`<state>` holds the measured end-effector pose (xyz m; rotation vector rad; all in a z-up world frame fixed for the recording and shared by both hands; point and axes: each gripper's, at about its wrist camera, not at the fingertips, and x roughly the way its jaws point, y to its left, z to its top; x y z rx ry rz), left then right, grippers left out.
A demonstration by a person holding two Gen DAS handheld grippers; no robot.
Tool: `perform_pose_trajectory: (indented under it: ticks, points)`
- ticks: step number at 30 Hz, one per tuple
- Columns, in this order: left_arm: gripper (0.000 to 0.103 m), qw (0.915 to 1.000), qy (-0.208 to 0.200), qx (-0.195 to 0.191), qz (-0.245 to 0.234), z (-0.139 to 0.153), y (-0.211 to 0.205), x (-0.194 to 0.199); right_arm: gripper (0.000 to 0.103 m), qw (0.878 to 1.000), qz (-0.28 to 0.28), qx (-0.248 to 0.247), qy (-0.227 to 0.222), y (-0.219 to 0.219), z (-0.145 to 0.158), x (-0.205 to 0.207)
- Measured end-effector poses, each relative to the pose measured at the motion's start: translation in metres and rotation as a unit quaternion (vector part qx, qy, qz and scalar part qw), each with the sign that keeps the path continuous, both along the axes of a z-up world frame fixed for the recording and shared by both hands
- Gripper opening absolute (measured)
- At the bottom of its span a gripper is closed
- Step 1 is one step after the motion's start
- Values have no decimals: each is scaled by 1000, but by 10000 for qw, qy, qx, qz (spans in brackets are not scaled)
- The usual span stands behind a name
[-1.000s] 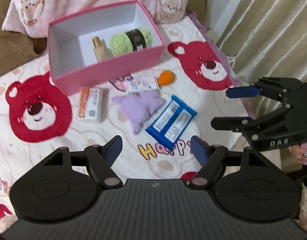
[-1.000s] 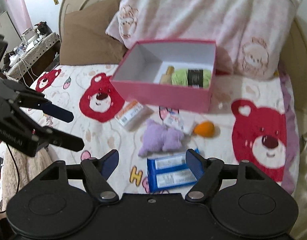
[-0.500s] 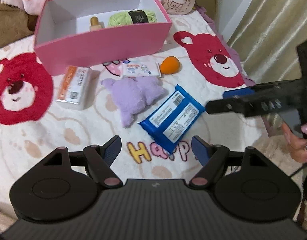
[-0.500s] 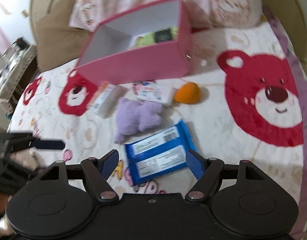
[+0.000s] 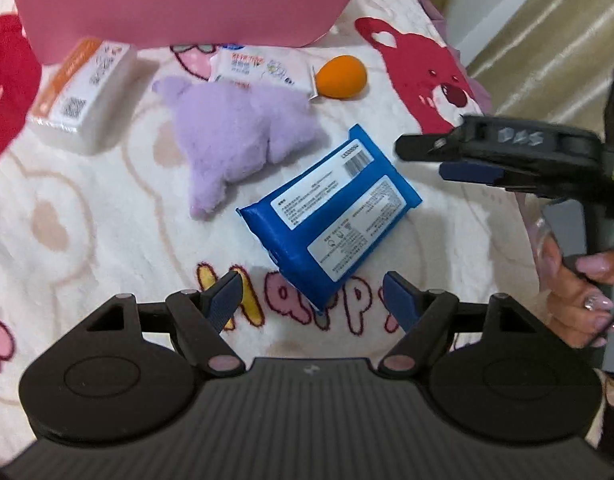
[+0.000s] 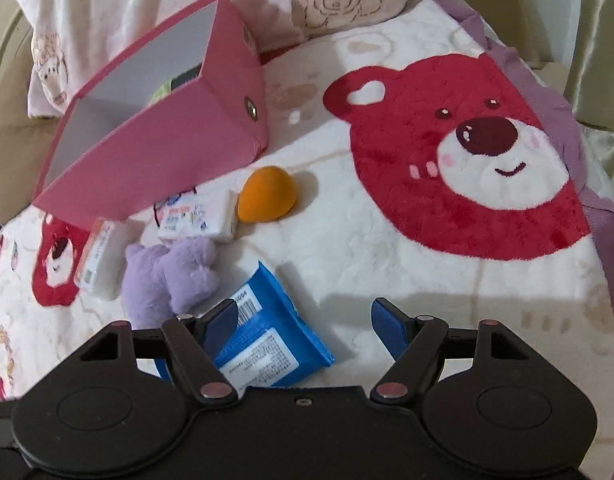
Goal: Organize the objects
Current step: 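Close the left tool on the blue wipes packet and lift it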
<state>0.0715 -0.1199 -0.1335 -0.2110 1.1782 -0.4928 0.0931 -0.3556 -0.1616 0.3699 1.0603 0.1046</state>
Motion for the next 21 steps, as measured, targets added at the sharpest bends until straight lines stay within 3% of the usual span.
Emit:
perform_pose_trajectory:
  ticks: [3,4,5,7,10,15,21]
  points:
    - [73,9998,-82,141,144,-10,-1,-1,78,9998,34,189,53,-2,-7,4]
    - [65,9997,-110,130,164,-13,-1,-2,77,9998,72,150,96,0,-9,5]
    - [48,9998,-108,64,158,-15,-1,-1,69,9997,140,97,146,4,-12,7]
    - [36,9991,-123,-278,285,-21,4,-1,53,9994,257,-83,197,11,-16,8]
    - [29,9983,-177,-424,352,-27,6,-2,41,9971,660,-311,199,26,-18,7]
    - [26,9980,-351,-343,400,-19,10,-2,41,9923,1064,-606,195,49,-10,-5]
    - [26,9957,-432,-255,773,-3,43,-10,41,9905,1337,-190,261,68,-7,-19]
